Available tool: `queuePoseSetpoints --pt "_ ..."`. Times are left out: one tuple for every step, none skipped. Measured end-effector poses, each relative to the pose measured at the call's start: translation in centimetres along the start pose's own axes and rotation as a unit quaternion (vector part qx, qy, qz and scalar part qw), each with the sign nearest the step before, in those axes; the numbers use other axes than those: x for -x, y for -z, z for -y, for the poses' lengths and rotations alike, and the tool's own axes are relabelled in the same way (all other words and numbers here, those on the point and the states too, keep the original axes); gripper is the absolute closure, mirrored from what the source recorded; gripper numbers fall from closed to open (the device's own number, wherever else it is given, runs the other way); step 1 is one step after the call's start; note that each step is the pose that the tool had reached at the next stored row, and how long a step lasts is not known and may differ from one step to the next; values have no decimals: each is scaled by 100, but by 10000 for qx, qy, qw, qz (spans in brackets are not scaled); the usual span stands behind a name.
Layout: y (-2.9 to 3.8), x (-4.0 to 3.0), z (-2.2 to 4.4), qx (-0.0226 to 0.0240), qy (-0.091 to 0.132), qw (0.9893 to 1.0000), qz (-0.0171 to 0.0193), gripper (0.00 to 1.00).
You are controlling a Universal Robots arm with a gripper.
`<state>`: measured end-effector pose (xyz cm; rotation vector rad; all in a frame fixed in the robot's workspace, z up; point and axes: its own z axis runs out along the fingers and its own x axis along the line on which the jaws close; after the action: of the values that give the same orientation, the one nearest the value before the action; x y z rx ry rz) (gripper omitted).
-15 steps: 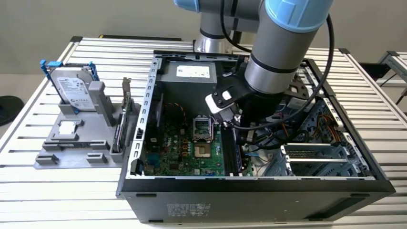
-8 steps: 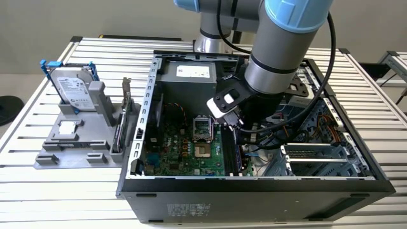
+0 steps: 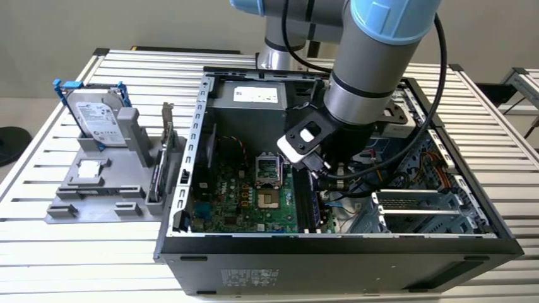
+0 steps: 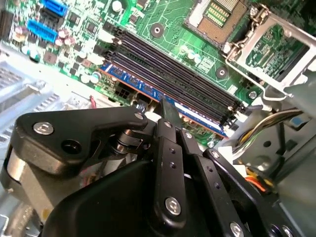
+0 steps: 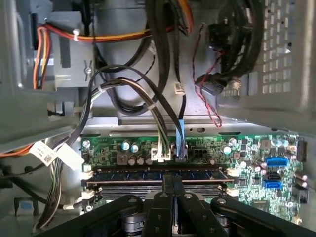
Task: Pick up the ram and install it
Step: 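Press down the ram until it locks into place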
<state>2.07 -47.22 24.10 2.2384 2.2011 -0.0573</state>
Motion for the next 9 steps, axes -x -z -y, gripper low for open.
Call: queuePoseSetpoints --pt "0 0 0 0 4 10000 0 100" --pt "0 0 0 0 4 10000 0 100" --pt "0 0 0 0 4 10000 0 100" --pt "0 0 1 0 4 10000 0 100" --pt "-4 -1 1 0 4 10000 0 100" --pt "-19 -2 1 0 4 10000 0 100" --pt "-37 -5 0 0 4 10000 0 100" --pt "-55 -10 0 0 4 10000 0 100" --pt "-72 -14 0 -1 4 10000 0 100"
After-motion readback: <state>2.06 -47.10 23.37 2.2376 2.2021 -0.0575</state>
